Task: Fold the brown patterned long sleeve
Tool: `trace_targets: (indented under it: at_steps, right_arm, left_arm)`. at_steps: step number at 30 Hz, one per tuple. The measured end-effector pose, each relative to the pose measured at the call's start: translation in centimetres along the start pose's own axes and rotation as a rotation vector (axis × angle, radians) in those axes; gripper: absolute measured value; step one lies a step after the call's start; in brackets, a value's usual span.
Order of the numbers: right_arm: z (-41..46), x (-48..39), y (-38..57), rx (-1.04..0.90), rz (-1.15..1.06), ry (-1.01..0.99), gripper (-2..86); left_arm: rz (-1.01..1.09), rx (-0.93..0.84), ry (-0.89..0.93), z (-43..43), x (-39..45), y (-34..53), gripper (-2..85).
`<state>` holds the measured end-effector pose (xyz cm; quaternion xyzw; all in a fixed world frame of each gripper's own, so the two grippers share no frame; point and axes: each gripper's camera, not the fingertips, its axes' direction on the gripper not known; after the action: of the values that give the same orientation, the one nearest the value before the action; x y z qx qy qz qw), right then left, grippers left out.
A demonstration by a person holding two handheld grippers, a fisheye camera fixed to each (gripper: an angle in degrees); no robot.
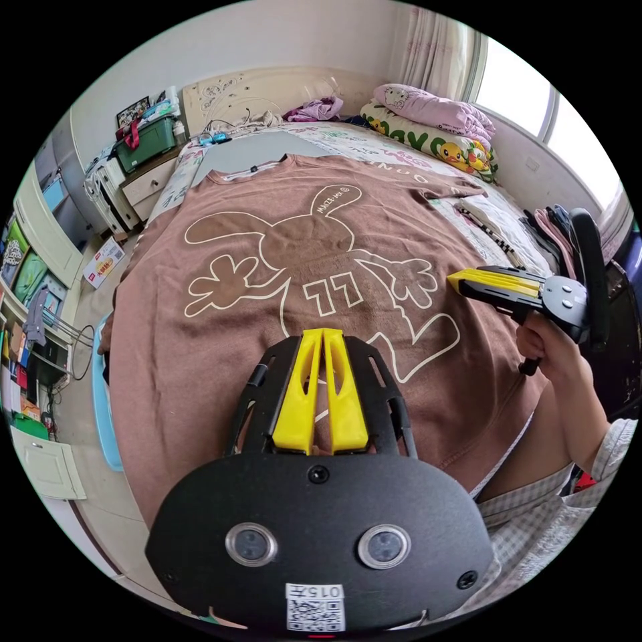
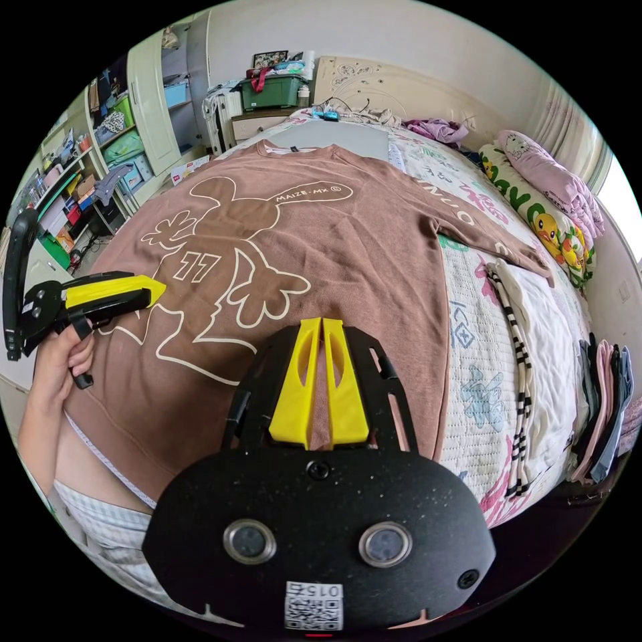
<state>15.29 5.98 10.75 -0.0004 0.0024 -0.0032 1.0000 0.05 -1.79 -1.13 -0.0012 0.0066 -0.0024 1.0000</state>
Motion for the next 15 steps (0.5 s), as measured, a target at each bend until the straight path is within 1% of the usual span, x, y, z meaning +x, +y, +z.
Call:
trace_targets:
  at_steps: [15]
  right_arm:
    - [-0.9, -1.6, -0.2, 0.0, -0.004, 0.006, -0.1]
  left_arm:
    - [-0.001, 0.0, 0.003, 0.0, 0.2, 0.0, -0.7]
